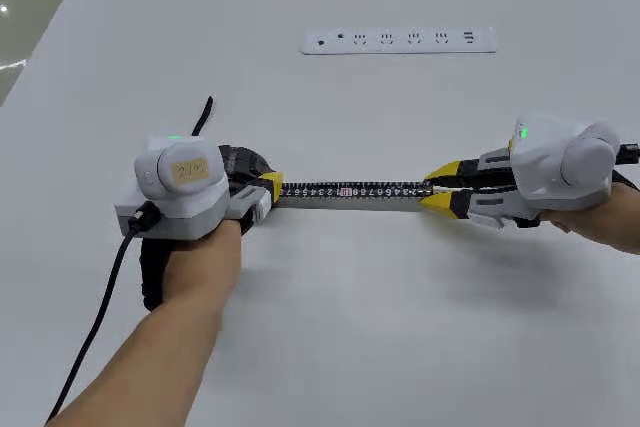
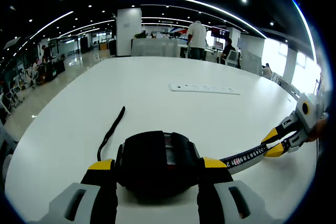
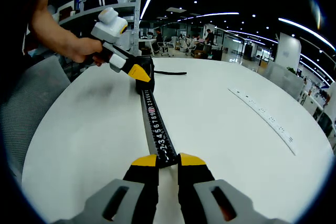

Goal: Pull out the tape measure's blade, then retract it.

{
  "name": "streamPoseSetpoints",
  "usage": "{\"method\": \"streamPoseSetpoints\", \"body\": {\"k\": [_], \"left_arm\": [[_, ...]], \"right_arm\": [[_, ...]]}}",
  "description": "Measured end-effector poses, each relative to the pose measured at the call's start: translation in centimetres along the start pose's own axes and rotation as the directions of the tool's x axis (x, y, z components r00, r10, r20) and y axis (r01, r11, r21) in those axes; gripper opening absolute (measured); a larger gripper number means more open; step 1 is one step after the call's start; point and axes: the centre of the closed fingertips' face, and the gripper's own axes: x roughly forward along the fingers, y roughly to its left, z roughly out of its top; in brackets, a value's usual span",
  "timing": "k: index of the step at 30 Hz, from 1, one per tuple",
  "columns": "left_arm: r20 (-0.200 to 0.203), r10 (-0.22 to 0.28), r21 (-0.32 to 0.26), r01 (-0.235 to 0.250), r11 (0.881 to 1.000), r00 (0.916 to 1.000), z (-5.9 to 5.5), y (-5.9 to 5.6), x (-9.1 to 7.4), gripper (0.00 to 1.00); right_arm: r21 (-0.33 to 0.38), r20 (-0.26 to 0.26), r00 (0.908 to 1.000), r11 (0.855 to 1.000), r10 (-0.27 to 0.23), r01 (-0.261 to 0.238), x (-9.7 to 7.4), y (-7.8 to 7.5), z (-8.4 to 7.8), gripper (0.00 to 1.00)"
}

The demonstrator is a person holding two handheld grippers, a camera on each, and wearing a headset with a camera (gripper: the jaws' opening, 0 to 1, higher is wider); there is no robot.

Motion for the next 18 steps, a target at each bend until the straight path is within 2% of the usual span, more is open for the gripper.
{"method": "streamPoseSetpoints", "body": {"k": [18], "left_arm": [[-0.002,-0.004,-0.008,0.004,1.0,1.0,0.0,-0.1,0.1,0.58]], "right_arm": [[0.005,0.02,0.9997,1.0,0.015,-0.015,1.9,0.6,1.2,0.12]]}}
